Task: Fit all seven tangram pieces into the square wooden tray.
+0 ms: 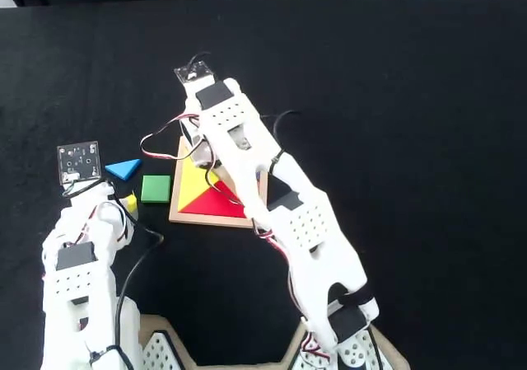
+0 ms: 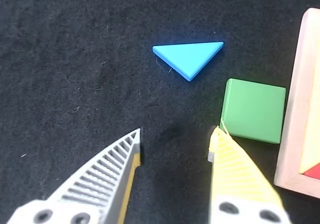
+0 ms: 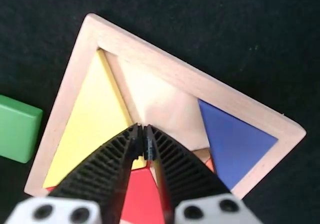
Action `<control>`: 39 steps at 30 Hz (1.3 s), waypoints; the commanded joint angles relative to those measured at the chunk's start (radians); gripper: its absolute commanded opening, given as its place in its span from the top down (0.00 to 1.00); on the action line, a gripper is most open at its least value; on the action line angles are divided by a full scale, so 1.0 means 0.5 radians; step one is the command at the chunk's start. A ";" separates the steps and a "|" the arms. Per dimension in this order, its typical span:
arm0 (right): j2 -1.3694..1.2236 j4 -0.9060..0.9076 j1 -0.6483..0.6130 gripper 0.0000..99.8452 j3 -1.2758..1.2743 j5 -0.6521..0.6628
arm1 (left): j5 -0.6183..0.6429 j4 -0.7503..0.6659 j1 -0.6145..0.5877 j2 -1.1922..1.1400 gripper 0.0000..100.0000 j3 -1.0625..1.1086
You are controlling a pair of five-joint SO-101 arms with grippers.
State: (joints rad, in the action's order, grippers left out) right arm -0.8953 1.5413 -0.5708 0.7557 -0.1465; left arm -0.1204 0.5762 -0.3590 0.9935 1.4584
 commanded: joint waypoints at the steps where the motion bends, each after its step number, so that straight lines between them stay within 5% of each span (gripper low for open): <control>1: 0.072 0.000 -0.049 0.99 -0.011 0.018 | -0.012 -0.037 0.023 0.031 0.78 -0.017; 11: 0.087 0.129 -0.190 0.99 0.011 0.021 | -0.012 -0.037 0.023 0.031 0.78 -0.020; 18: 0.091 0.460 0.049 0.99 0.649 0.021 | 0.006 -0.037 0.023 0.031 0.78 -0.032; 22: 0.305 0.454 0.288 0.98 0.827 0.120 | 0.261 -0.037 -0.011 0.034 0.78 -0.075; 33: 1.573 0.411 0.617 0.98 -0.226 0.141 | 0.273 0.052 0.078 -0.040 0.78 -0.284; 39: 1.861 0.319 0.841 0.98 -0.910 0.344 | 0.061 0.829 0.358 -0.264 0.78 -1.122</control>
State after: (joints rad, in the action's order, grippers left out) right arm -0.0499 1.7254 -0.2225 0.4365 -0.0115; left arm -0.0008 0.8002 -0.2455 0.9045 1.1638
